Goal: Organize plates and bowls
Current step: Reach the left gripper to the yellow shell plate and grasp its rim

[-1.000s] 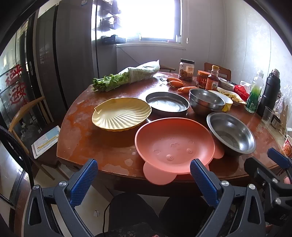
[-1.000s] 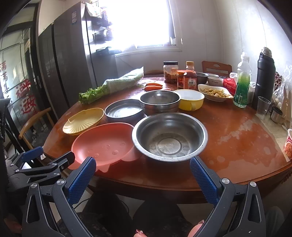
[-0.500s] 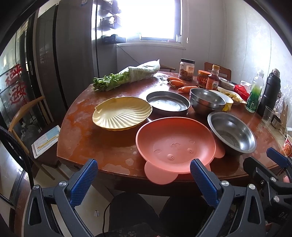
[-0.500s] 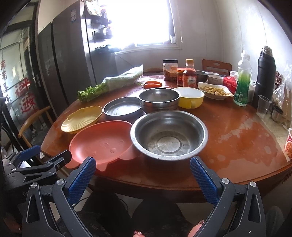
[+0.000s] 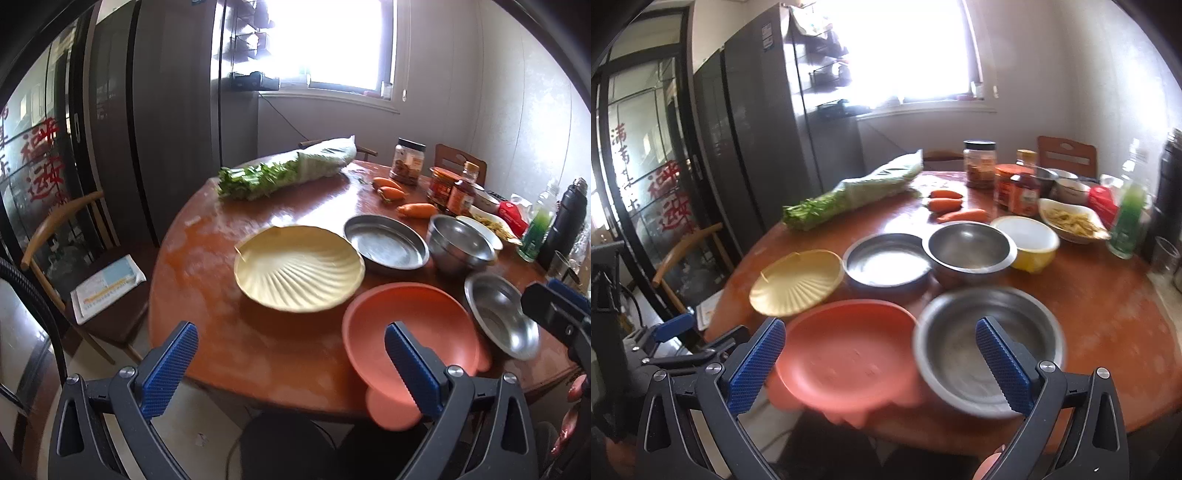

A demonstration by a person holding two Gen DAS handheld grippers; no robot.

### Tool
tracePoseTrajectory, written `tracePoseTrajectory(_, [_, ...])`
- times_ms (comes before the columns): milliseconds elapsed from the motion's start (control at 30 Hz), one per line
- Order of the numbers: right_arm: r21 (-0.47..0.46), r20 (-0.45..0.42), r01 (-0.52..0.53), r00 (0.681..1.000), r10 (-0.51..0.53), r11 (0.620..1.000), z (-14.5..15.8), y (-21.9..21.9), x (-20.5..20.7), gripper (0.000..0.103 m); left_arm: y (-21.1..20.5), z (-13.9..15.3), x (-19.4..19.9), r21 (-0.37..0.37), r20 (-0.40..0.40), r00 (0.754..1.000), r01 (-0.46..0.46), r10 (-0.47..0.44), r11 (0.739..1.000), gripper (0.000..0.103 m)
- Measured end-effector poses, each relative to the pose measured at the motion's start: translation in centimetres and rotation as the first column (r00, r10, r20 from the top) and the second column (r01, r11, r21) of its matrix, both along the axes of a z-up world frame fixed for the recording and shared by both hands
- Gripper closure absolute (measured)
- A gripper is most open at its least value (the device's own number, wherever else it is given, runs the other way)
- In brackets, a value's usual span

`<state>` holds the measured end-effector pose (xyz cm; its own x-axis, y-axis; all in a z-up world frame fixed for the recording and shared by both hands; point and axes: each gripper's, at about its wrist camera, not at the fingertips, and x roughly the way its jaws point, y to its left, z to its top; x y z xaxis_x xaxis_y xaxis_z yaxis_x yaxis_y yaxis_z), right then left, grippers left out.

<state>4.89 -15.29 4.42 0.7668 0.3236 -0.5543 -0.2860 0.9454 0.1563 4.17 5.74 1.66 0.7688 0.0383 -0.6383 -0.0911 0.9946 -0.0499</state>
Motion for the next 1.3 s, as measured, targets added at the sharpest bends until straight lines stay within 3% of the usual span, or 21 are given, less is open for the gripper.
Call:
tracePoseTrajectory(200, [0.003, -0.074, -0.033, 0.997, 0.033, 0.999, 0.3, 4.2, 4.2, 0.0, 3.1, 0.9, 3.2, -0.005, -0.027, 0.999, -0.031, 0.031, 1.0, 0.001])
tracePoseTrajectory(400, [-0.011, -0.202, -0.039, 0.979, 0.036, 0.999, -1.6, 7.0, 9.3, 0.004, 6.1, -0.6, 6.7, -0.014, -0.111, 0.993, -0.051, 0.049, 0.999, 0.001])
tracePoseTrajectory(467, [-0.028, -0.234, -0.046, 0.971, 0.039, 0.999, -2.5, 7.9, 10.4, 0.01, 6.8, -1.6, 7.8, -0.025, -0.142, 0.989, -0.047, 0.043, 0.999, 0.001])
tracePoseTrajectory(600, [-0.028, -0.325, -0.088, 0.943, 0.075, 0.996, -5.0, 9.2, 12.6, 0.049, 6.9, -3.1, 9.1, -0.027, -0.187, 0.982, -0.029, 0.023, 0.999, 0.001])
tracePoseTrajectory(833, [-0.044, -0.362, -0.079, 0.93, 0.057, 0.996, -7.1, 9.6, 14.5, 0.064, 6.6, -4.3, 10.5, -0.074, -0.206, 0.979, -0.015, 0.0, 0.997, 0.003])
tracePoseTrajectory(967, [-0.039, -0.375, -0.084, 0.925, 0.064, 0.996, -7.6, 9.7, 15.0, 0.068, 6.2, -4.8, 10.9, -0.076, -0.222, 0.975, -0.012, -0.006, 0.997, 0.005])
tracePoseTrajectory(1167, [-0.016, -0.399, -0.103, 0.912, 0.088, 0.995, -8.2, 10.3, 15.7, 0.083, 5.8, -5.4, 11.7, -0.095, -0.244, 0.97, -0.012, -0.012, 0.995, 0.018])
tracePoseTrajectory(1300, [-0.046, -0.378, -0.127, 0.92, 0.101, 0.991, -8.1, 10.7, 15.6, 0.09, 5.4, -6.1, 12.0, -0.111, -0.262, 0.965, 0.0, -0.03, 0.994, 0.035])
